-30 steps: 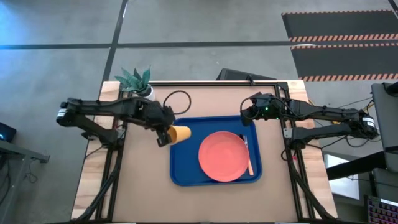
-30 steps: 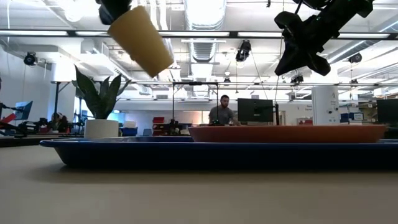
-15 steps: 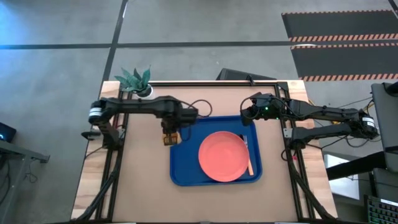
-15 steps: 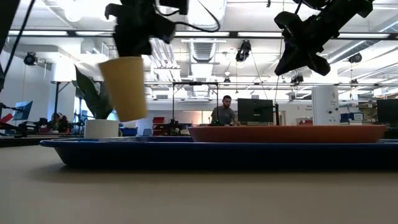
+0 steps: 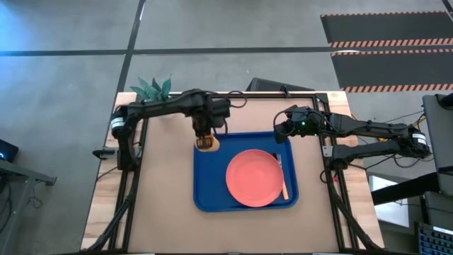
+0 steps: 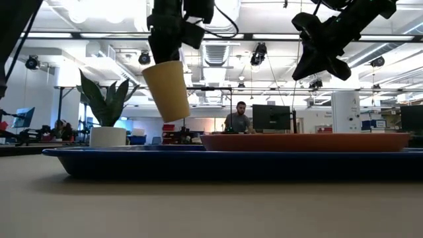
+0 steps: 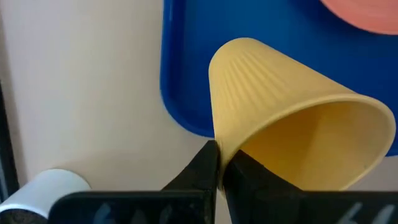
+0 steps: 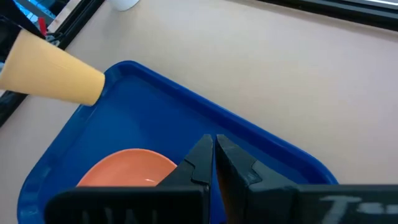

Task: Pick and place plate/cup/fork/spoon on tray
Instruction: Adjust the yellow cup

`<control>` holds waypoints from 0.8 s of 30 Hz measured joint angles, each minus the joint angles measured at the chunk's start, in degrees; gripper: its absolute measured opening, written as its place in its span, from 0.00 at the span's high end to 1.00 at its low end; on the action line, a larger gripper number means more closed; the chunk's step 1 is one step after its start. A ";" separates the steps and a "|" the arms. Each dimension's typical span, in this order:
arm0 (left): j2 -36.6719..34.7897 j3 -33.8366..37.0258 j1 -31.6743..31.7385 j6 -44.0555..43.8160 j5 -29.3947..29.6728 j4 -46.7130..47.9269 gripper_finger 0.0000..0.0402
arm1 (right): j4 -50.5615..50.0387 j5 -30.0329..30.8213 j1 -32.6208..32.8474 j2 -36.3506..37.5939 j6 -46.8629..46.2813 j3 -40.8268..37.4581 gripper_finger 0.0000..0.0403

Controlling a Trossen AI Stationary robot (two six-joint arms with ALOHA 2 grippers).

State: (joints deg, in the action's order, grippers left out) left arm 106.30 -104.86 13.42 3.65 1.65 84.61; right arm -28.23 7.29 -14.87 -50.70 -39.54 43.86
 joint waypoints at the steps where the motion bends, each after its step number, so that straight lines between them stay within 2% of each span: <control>1: 0.24 0.00 0.31 0.15 -0.58 -0.01 1.00 | 0.00 0.00 0.00 0.00 0.14 0.00 0.98; 5: 2.07 0.02 0.94 1.89 -4.77 0.31 1.00 | 0.00 0.18 0.00 -0.02 0.39 0.00 0.98; 10: 5.59 0.09 1.17 3.85 -5.20 1.14 1.00 | 0.00 0.20 0.00 -0.02 0.53 0.00 0.98; 19: 7.83 0.00 1.51 6.33 -4.02 2.51 1.00 | 0.02 0.20 0.00 -0.02 0.55 0.00 0.98; 24: 7.79 -0.22 2.21 6.35 0.25 1.91 1.00 | 0.04 0.20 0.00 -0.02 0.55 0.00 0.98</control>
State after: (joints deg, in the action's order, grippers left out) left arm 114.09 -105.08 15.63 10.00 1.90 86.52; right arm -28.18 7.49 -14.87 -50.72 -38.98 43.86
